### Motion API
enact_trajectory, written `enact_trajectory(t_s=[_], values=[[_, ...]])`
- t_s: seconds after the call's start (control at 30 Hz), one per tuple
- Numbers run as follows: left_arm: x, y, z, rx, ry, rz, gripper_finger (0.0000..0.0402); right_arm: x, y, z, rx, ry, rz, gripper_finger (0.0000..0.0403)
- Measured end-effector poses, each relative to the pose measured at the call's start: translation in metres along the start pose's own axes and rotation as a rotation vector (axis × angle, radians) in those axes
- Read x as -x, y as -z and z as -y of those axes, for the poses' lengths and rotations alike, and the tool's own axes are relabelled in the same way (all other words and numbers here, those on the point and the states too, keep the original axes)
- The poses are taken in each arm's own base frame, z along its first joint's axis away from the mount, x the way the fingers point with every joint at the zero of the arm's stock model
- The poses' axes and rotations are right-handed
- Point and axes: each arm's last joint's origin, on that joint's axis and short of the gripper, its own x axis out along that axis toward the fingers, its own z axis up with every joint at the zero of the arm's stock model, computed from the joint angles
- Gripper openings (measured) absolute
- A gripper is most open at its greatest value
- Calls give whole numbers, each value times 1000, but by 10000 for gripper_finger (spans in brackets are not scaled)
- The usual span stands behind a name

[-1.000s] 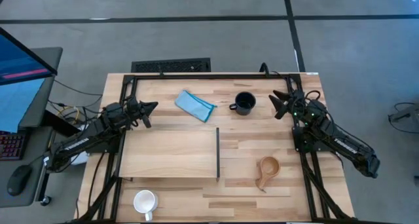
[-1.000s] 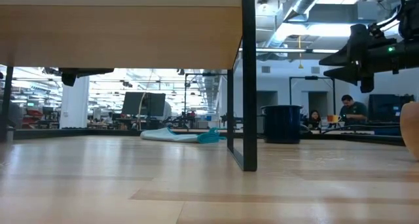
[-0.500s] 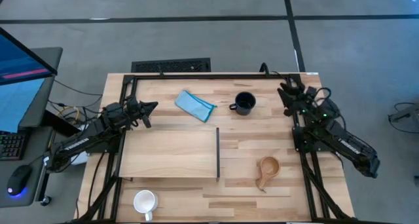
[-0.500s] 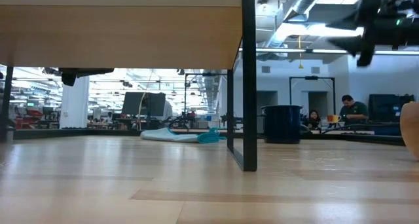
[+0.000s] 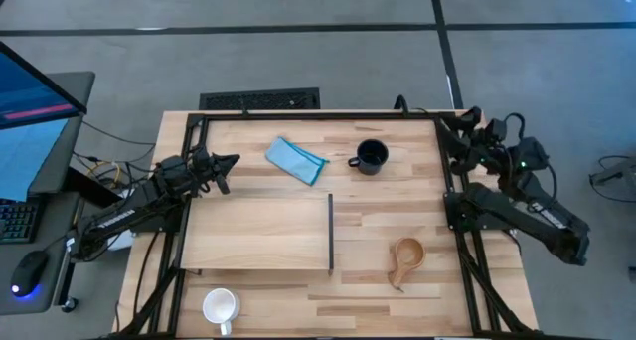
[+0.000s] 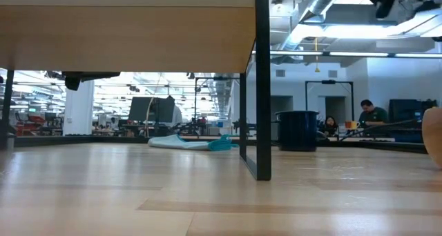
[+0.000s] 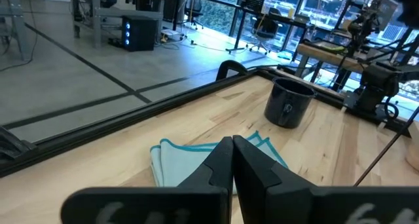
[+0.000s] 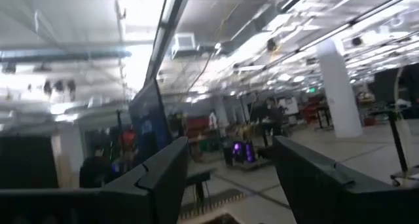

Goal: Stack small to large cups/mugs on shelf
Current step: Put the brown wooden cup on the shelf

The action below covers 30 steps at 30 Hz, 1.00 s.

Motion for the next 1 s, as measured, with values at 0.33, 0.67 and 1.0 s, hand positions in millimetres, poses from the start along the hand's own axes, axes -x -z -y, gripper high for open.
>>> enact_trajectory(t_s=[0.33,0.67,1.0], values=[[0,0,0,0,0,0,0,-58,-46,0,59,-63,-305,244],[0,0,0,-1,0,0,0,-78,-74,-16,-63,-117,-728,244],[0,0,0,-42,0,0,0,-82,-67,-37,-221,-225,-910,244]])
